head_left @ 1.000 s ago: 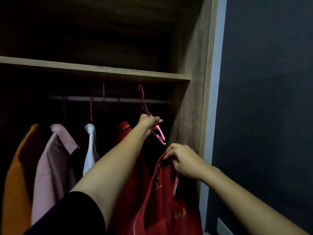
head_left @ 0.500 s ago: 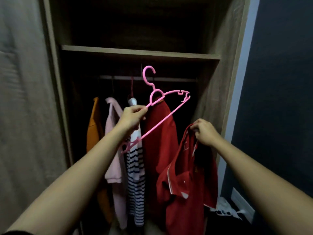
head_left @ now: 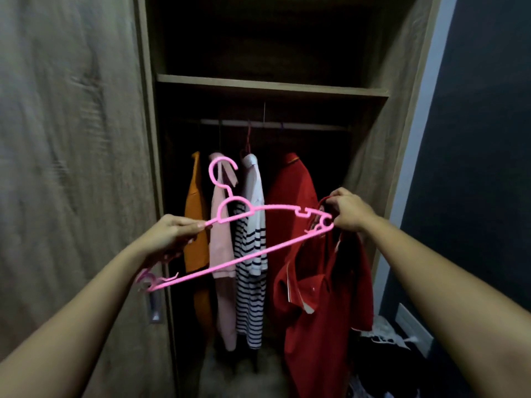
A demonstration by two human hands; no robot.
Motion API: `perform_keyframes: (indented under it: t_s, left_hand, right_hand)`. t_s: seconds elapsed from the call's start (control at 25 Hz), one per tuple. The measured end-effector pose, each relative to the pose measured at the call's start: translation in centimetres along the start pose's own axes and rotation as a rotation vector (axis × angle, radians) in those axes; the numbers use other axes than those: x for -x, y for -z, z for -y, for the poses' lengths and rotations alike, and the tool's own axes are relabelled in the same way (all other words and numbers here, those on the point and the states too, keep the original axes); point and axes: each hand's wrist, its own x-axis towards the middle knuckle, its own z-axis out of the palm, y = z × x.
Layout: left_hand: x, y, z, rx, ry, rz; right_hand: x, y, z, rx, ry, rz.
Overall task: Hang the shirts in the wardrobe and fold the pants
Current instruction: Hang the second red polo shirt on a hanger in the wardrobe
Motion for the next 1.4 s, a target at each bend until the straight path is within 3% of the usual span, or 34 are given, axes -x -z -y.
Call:
perform_keyframes:
  t_s: [0.12, 0.24, 0.4, 0.56, 0.64, 0.76, 0.84, 0.92, 1.0, 1.12, 1.24, 1.32, 1.4]
  left_hand:
    - [0.6, -1.0, 0.6, -0.036, -0.018, 0.044]
    - [0.6, -4.0, 0.4, -0.117, -0.153, 0.062]
    - [1.0, -5.5, 0.7, -0.057, -0.276, -0.066]
    - [1.4, -4.1, 0.8, 0.065, -0.366, -0.131]
    - [1.3, -4.2, 0.4, -0.1, -0.494, -0.272]
    - [1.7, -5.3, 1.4, -0.473, -0.719, -0.77]
    - [3.1, -7.4, 3.3, -0.502, -0.822, -0.893]
    - [4.3, -9.9, 6.4, -0.558, -0.845, -0.781]
    - [4.0, -11.6, 9.0, -0.627, -0.567, -0.653]
    - [1.9, -12.3, 9.6, -0.347, -0.112, -0.264]
    - [-0.1, -12.9, 9.7, -0.24, -0.106, 0.054]
    - [-0.8, -13.2, 9.7, -0.194, -0.113, 0.078]
    - [-1.7, -12.4, 9.8, -0.1, -0.104, -0.013]
  right_hand:
    - [1.0, 0.7, 3.7, 0.015, 0.104, 0.033]
    - [2.1, 1.2, 8.8, 0.037, 0.293, -0.006]
    - [3.4, 3.4, 10.9, 0.003, 0.433, -0.037]
    - [4.0, 4.6, 8.5, 0.23, 0.504, -0.354]
    - [3.7, 4.1, 8.1, 0.24, 0.481, -0.442]
    - [3.3, 3.5, 8.2, 0.179, 0.476, -0.481]
    - [3.2, 3.4, 8.3, 0.135, 0.485, -0.5]
    - [3.3, 3.5, 8.2, 0.096, 0.479, -0.517]
    - [3.4, 3.8, 8.2, 0.057, 0.474, -0.537]
    - [3.5, 4.6, 7.6, -0.013, 0.454, -0.56]
    - [4.1, 5.5, 6.8, -0.061, 0.435, -0.571]
    - [4.5, 5.9, 5.8, -0.063, 0.424, -0.584]
    - [5.2, 6.0, 4.2, -0.015, 0.392, -0.61]
